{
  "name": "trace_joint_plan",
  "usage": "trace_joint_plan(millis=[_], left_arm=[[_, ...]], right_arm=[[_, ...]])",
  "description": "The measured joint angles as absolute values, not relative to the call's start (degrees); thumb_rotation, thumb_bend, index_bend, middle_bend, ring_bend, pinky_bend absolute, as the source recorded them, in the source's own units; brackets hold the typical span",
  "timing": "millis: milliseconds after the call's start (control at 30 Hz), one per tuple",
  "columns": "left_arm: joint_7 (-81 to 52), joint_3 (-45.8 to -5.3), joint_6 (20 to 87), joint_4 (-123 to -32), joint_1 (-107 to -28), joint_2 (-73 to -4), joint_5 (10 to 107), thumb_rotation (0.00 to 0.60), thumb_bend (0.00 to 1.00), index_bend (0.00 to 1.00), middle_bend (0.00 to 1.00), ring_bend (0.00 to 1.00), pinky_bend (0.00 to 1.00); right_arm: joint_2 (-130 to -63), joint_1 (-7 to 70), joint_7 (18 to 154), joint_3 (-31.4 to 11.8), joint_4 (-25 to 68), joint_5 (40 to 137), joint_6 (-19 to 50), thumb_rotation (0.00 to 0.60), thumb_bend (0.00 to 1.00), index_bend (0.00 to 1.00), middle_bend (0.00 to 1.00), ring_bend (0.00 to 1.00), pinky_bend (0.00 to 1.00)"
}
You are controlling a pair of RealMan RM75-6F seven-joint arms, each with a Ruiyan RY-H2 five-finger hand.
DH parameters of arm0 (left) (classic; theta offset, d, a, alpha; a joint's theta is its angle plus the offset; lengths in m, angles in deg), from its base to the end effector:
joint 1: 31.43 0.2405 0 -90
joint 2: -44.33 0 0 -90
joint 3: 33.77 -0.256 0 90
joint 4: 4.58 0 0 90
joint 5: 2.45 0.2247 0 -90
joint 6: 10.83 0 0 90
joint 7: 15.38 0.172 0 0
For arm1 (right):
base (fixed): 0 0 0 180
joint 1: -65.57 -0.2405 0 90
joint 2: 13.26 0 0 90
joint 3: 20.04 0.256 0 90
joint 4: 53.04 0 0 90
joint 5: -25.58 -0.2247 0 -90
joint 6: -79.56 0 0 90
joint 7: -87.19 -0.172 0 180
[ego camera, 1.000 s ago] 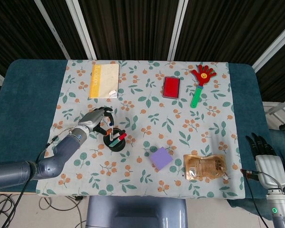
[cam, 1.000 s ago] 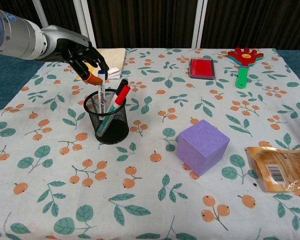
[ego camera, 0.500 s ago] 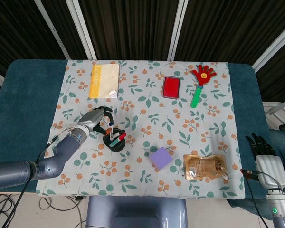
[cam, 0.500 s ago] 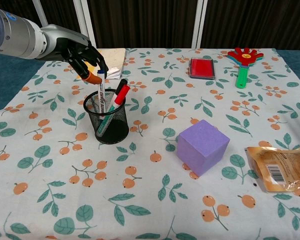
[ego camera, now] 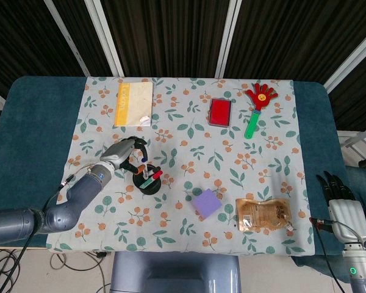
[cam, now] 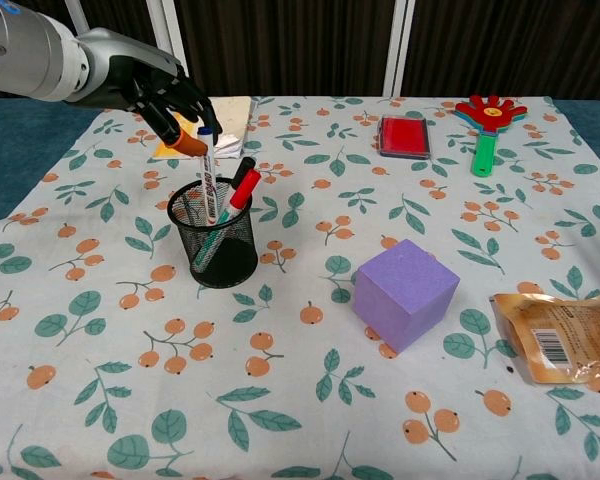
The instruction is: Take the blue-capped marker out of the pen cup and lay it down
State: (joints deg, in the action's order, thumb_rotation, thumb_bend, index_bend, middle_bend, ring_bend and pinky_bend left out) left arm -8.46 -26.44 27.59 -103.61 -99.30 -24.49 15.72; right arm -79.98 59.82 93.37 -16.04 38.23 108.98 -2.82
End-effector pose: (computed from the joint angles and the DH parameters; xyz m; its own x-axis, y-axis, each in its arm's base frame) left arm -0.0804 0.4110 0.0098 0.0653 0.6104 0.7894 0.9979 -0.0441 -0.0484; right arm -0.3208 -0.2195 0.1310 0.4625 -0.0279 0.8862 -0.8862 0.0171 0.4631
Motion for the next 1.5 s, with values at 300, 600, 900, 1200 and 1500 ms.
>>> trace_joint_plan(millis=[300,600,900,1200,1500], left_arm=[[-9.93,-23.59,28.05,-112.92,-99.14,-14.96,15.12,0.6,0.44,0.58,0.15,0.0,0.0],[-11.61,-21.15,33.17,-120.65,-93.75,-4.89,23.6,0.6,0.44,0.57,0.15,0.0,0.0],[-22.25,-19.95,26.74,-119.43,-83.85,-0.83,35.26,0.6,0.44,0.57,0.15,0.0,0.0],[-30.52,-20.09,18.84,-111.78,-77.92,-3.14,46.15,0.6,0.44,0.58,0.16,0.0,0.0],[-29.25,-22.5,17.52,-105.94,-78.23,-10.8,49.1,0.6,0.44,0.57,0.16,0.0,0.0]], right_arm=[[-79.81,59.96,93.39,-16.03,38.54,109.1,-3.13,0.6,0.05,0.07,0.0,0.03,0.19],[-79.85,59.88,93.84,-16.12,38.95,109.33,-3.07,0.6,0.05,0.07,0.0,0.03,0.19],[-80.15,59.73,94.31,-16.16,38.81,109.09,-2.67,0.6,0.05,0.08,0.0,0.03,0.19],[-80.59,59.58,94.9,-16.32,38.64,108.98,-2.22,0.6,0.05,0.07,0.0,0.03,0.19],[-80.49,59.7,94.77,-16.33,38.52,108.84,-2.33,0.6,0.05,0.07,0.0,0.03,0.19]])
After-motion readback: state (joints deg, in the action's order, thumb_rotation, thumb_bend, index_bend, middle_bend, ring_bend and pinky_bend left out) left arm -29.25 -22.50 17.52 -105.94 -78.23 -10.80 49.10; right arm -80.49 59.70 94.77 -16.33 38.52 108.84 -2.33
